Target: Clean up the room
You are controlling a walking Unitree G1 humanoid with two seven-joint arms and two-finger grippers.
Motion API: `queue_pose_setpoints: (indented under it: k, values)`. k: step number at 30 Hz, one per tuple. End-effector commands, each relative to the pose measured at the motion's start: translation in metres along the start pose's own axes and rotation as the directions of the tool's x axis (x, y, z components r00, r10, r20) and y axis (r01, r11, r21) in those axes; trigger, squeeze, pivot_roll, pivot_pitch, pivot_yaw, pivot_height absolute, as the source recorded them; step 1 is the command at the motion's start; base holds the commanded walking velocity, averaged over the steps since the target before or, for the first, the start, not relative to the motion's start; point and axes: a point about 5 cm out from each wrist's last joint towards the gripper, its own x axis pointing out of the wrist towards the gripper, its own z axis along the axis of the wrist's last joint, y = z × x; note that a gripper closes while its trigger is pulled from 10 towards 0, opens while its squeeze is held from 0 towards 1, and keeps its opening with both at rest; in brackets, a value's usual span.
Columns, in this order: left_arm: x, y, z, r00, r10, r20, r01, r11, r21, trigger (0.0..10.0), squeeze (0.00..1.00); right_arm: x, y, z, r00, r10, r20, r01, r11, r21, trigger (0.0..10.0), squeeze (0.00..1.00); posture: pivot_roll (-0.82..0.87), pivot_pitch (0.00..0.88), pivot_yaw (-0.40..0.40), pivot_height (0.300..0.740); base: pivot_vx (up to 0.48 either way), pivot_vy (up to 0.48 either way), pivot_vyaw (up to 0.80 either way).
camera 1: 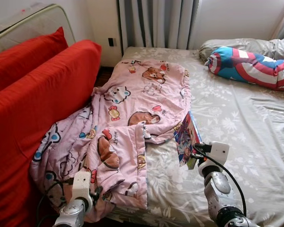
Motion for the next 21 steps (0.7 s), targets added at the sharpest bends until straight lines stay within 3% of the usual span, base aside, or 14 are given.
queue_pose_setpoints:
  k: [1, 10, 21]
  values:
    - [-0.001, 0.001, -0.006, 1.000, 0.009, -0.028, -0.009, 1.000, -0.001, 10.0, 0.00, 0.004, 0.006, 0.007, 1.000, 0.012, 0.027, -0.012, 1.000, 0.001, 10.0, 0.00, -0.07, 0.000, -0.009, 0.740, 0.000, 0.000, 0.00]
    - [-0.009, 0.009, -0.030, 0.994, 0.081, -0.070, -0.087, 0.993, -0.081, 10.0, 0.00, 0.002, 0.011, 0.007, 0.997, 0.064, 0.045, -0.062, 0.996, -0.059, 10.0, 0.00, -0.08, 0.000, -0.004, 0.740, 0.000, 0.000, 0.00]
    - [-0.011, 0.008, -0.035, 0.993, 0.079, -0.083, -0.083, 0.995, -0.049, 10.0, 0.00, 0.000, 0.015, 0.002, 0.997, 0.075, 0.030, -0.073, 0.995, -0.073, 10.0, 0.00, -0.09, 0.000, 0.001, 0.740, 0.000, -0.022, 0.00]
